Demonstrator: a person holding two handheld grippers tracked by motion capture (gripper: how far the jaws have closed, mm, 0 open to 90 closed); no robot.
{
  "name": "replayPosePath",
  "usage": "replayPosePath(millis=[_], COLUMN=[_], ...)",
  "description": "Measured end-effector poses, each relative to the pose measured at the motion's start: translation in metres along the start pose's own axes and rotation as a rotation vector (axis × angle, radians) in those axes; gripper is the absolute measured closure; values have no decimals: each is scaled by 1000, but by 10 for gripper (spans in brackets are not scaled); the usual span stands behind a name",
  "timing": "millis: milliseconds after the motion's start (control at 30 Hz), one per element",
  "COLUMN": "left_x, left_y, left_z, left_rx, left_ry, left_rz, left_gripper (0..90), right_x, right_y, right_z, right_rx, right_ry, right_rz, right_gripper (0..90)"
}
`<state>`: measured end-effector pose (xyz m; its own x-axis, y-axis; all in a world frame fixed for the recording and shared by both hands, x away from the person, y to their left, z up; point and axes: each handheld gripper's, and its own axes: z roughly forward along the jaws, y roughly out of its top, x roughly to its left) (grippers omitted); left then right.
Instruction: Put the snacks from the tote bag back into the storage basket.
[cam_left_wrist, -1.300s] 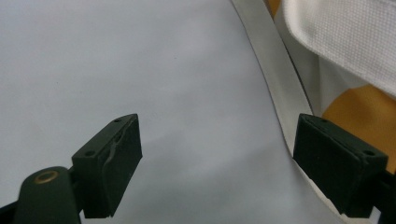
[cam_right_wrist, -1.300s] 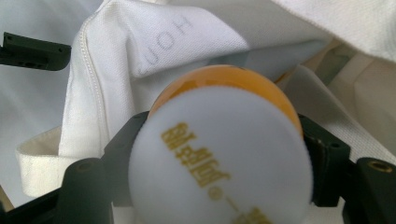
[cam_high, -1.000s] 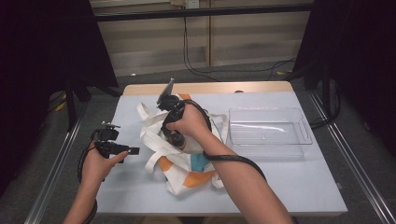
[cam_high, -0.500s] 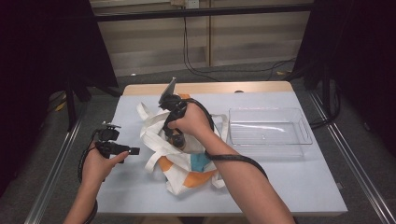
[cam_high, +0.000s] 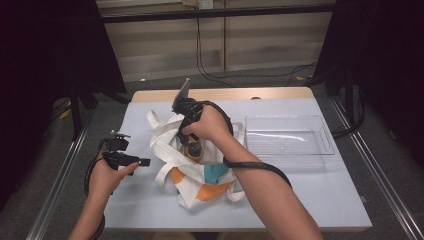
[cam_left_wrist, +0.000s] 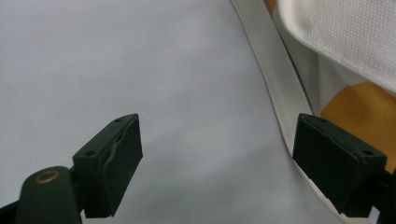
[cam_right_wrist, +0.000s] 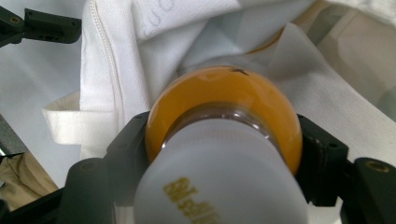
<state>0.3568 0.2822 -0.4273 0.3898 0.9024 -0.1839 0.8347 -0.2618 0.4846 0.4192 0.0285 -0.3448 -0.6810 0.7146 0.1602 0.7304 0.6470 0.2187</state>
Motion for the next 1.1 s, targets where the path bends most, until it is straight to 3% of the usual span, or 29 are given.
replayPosePath(millis=[1100], left_x=[1], left_y=[-1], left_z=[0], left_rx=[12], left_ry=[-8], left_rz=[-2], left_gripper=[157], right_x=[1], right_y=[6], right_z=[-52], right_rx=[34], right_ry=[26], right_rz=[27], right_gripper=[306])
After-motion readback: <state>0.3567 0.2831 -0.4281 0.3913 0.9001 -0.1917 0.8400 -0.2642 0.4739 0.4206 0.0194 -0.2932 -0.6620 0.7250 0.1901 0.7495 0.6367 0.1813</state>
